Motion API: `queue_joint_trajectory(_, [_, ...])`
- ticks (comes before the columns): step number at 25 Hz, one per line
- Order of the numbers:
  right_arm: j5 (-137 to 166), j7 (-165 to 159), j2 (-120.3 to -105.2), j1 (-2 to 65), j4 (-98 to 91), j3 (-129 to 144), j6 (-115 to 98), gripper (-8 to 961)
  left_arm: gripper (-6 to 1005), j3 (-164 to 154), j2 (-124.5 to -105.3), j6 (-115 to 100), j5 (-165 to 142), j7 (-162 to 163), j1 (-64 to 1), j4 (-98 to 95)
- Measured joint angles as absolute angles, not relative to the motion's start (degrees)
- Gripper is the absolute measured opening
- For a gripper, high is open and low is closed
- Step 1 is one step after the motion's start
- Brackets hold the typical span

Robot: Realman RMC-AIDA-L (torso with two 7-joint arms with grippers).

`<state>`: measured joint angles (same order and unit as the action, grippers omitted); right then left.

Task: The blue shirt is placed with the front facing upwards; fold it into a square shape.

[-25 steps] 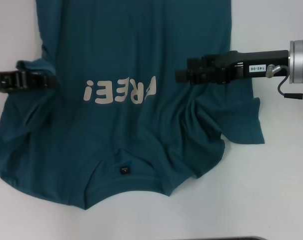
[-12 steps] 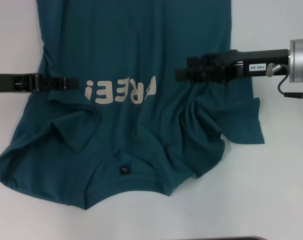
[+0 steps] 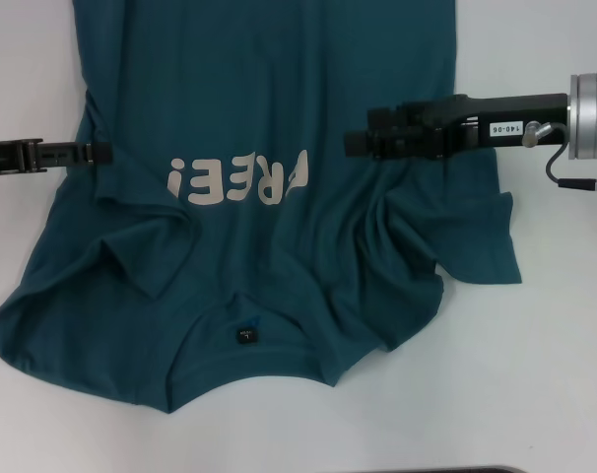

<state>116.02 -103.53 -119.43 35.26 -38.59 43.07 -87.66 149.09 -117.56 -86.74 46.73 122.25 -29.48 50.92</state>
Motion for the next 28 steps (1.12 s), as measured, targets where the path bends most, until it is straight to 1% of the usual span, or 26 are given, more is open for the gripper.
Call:
queue_joint_trajectory(6, [115.77,-103.58,-119.33,35.34,-38.87,42.98,-87.65,853,908,148.72,-117.8,-84.12,46.47,122.63,-29.45,48.66])
queue_joint_trajectory(28, [115.66,-103.7,-119.08,34.94,-39.04,43.03,-88.27,853,904,144.33,-118.35,-79.16,44.28,124.37,-30.36,44.76])
